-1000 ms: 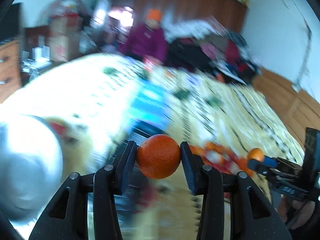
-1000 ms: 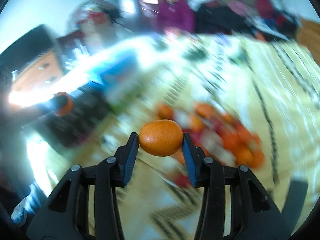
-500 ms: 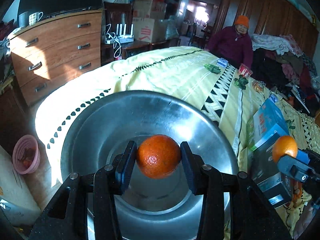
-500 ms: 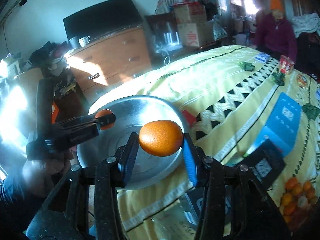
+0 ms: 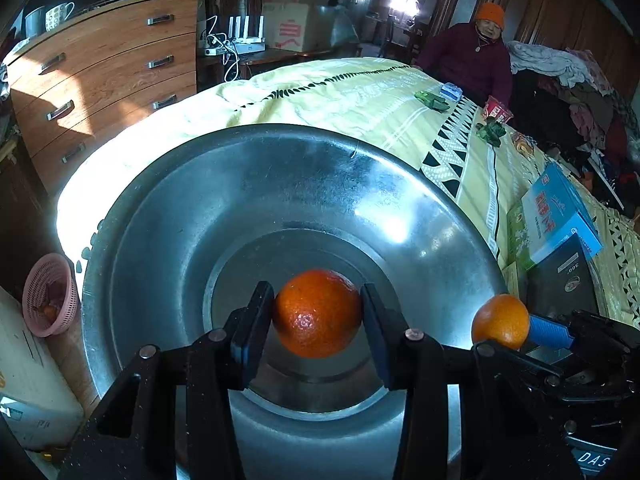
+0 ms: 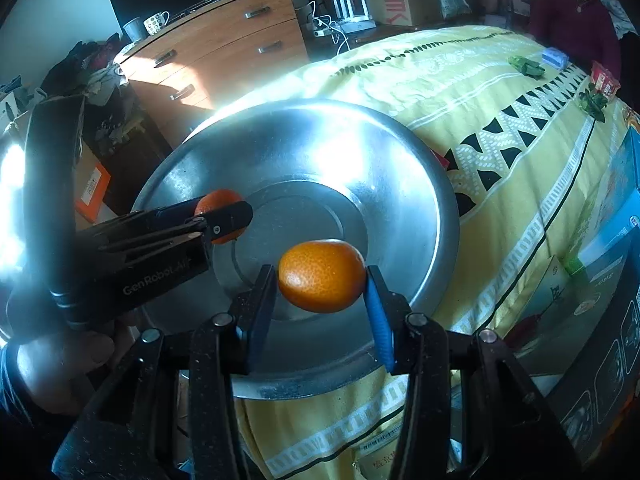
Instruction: Organize fruits
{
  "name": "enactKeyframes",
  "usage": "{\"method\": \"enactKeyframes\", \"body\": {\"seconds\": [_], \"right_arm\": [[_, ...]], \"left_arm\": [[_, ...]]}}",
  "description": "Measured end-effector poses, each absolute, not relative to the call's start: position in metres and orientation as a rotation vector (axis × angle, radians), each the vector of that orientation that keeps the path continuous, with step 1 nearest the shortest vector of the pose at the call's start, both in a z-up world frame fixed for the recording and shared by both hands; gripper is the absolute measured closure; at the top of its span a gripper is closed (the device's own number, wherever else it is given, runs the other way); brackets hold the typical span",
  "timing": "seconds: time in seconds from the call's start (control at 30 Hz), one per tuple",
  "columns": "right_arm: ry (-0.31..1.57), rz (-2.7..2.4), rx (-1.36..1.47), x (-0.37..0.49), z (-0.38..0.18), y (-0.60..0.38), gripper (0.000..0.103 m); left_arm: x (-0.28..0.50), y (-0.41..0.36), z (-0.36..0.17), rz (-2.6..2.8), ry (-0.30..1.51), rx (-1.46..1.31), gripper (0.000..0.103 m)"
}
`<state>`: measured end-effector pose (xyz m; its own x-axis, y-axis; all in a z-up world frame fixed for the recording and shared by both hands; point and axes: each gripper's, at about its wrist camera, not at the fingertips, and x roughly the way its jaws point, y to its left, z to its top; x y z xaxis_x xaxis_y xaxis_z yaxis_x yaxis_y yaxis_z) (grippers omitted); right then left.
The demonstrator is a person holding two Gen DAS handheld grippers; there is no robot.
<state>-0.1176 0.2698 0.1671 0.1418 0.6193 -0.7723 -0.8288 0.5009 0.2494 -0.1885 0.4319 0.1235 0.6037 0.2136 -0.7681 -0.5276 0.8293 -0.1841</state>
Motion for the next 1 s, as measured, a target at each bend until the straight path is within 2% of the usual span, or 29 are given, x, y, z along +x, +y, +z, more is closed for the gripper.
{"method": "enactKeyframes", "body": {"seconds": [0.2, 0.3, 0.37, 0.4, 0.5, 0.77, 0.83, 0.9, 1.0], "right_arm": [[0.986, 1.064, -0.247, -0.116, 0.162, 0.272, 0.056], [0.984, 1.06, -0.243, -0.116, 0.162, 0.272, 0.056], [0.979, 1.062, -0.239, -0.116, 0.164, 0.271, 0.056], [0.969, 1.064, -0.233, -0.116, 0.167, 0.271, 0.052], [0.939, 1.064, -0.217, -0.117, 0.176, 0.268, 0.033], [0.771, 0.955, -0.179, -0.133, 0.226, 0.209, 0.029], [0.711, 0.864, -0.196, -0.139, 0.238, 0.185, 0.02], [0.668, 0.77, -0.211, -0.141, 0.245, 0.16, 0.013], [0.648, 0.613, -0.242, -0.139, 0.248, 0.124, 0.011]], "left_arm": [[-0.19, 0.434, 0.12, 0.446, 0.832, -0.43, 0.056], [-0.192, 0.435, 0.121, 0.455, 0.82, -0.434, 0.043], [-0.192, 0.436, 0.122, 0.458, 0.82, -0.436, 0.04], [-0.192, 0.437, 0.122, 0.46, 0.824, -0.437, 0.036], [-0.191, 0.436, 0.124, 0.47, 0.83, -0.43, 0.034], [-0.206, 0.419, 0.157, 0.482, 0.728, -0.414, 0.031], [-0.21, 0.407, 0.17, 0.477, 0.694, -0.4, 0.029], [-0.214, 0.392, 0.183, 0.468, 0.655, -0.382, 0.022], [-0.216, 0.364, 0.2, 0.438, 0.602, -0.352, 0.018]]}}
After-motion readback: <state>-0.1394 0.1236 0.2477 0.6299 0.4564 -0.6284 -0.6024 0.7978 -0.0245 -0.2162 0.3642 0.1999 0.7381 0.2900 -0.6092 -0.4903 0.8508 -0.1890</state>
